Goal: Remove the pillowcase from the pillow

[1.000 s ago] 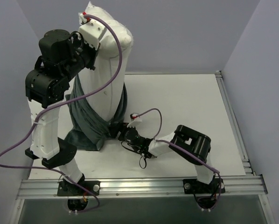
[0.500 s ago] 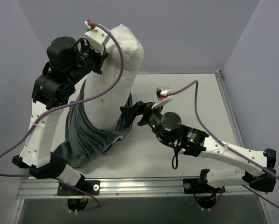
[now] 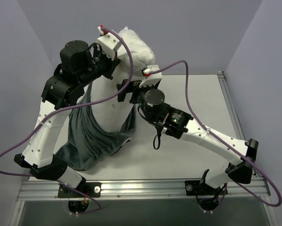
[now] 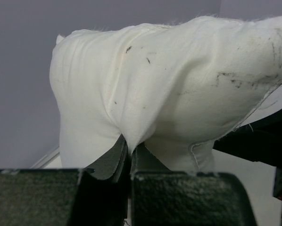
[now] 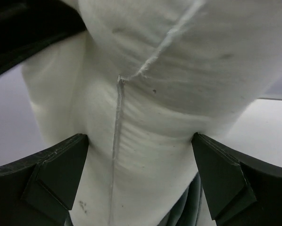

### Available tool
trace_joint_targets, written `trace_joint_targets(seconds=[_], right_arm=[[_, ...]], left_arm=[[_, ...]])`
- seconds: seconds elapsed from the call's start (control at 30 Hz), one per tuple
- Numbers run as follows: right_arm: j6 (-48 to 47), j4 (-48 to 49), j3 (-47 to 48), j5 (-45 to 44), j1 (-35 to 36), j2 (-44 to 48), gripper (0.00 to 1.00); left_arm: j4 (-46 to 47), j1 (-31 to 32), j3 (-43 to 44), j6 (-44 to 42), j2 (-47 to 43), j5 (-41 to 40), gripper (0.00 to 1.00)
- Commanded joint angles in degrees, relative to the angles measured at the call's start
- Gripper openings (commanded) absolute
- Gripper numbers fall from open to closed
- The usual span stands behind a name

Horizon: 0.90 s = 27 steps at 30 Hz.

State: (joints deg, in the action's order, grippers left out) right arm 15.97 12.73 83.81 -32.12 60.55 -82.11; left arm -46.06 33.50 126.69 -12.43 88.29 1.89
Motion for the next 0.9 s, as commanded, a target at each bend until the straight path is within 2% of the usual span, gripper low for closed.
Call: trace_joint_targets(seconds=[0.0, 0.07, 0.17, 0.3, 0.4, 0.43, 0.47, 0.63, 0.7, 0.73, 0.77, 0.8, 0.87], right_arm=[[1.1, 5.6, 2.1, 4.4, -3.3, -2.4, 1.0], [1.5, 8.5, 2.4, 5.7, -3.7, -4.6, 1.0], [2.6, 7.3, 5.0, 2.5, -4.4, -7.9, 1.0], [5.3, 9.0, 4.6, 2.6, -6.4, -10.6, 0.98], [5.7, 14.1, 1.9, 4.7, -7.0, -11.7, 0.54], [5.9, 16.7, 0.8, 4.2, -7.2, -11.2, 0.17], [6.4, 17.7, -1.2, 3.4, -7.3, -10.8, 0.0], [7.2, 22.9, -8.9, 3.4, -8.9, -5.4, 0.0], [7.1, 22.8, -10.8, 4.9, -10.4, -3.4, 0.0], [7.0, 22.6, -11.7, 5.7, -11.0, -1.7, 0.0], [6.8, 22.1, -12.4, 6.2, -11.3, -0.8, 0.0], [6.2, 21.2, -13.9, 6.3, -11.9, 0.1, 0.0], [6.1, 20.2, -15.9, 6.5, -12.6, 3.2, 0.0]], left_arm=[[9.9, 0.7, 3.1, 2.0, -2.4, 2.5, 0.02], [9.5, 1.1, 3.0, 2.5, -2.3, 4.4, 0.02], [8.8, 1.7, 3.0, 4.1, -2.5, 7.0, 0.02], [7.7, 2.9, 2.9, 5.9, -2.6, 10.1, 0.02], [7.2, 3.7, 1.9, 6.1, -2.7, 11.3, 0.02], [7.2, 3.6, 1.5, 6.3, -2.9, 11.6, 0.02], [7.1, 3.6, 1.3, 6.3, -3.2, 11.8, 0.02], [4.5, 3.4, -0.7, 5.2, -5.0, 12.8, 0.04], [3.6, 2.7, -1.4, 3.8, -5.8, 10.3, 0.38], [3.3, 2.5, -2.7, 3.1, -6.7, 9.3, 0.68], [1.9, 2.5, -3.0, 2.3, -7.3, 8.0, 0.88], [0.9, 2.3, -3.3, 0.8, -7.6, 6.3, 0.95], [-2.7, 0.9, -2.8, -0.1, -8.7, 0.4, 0.94]])
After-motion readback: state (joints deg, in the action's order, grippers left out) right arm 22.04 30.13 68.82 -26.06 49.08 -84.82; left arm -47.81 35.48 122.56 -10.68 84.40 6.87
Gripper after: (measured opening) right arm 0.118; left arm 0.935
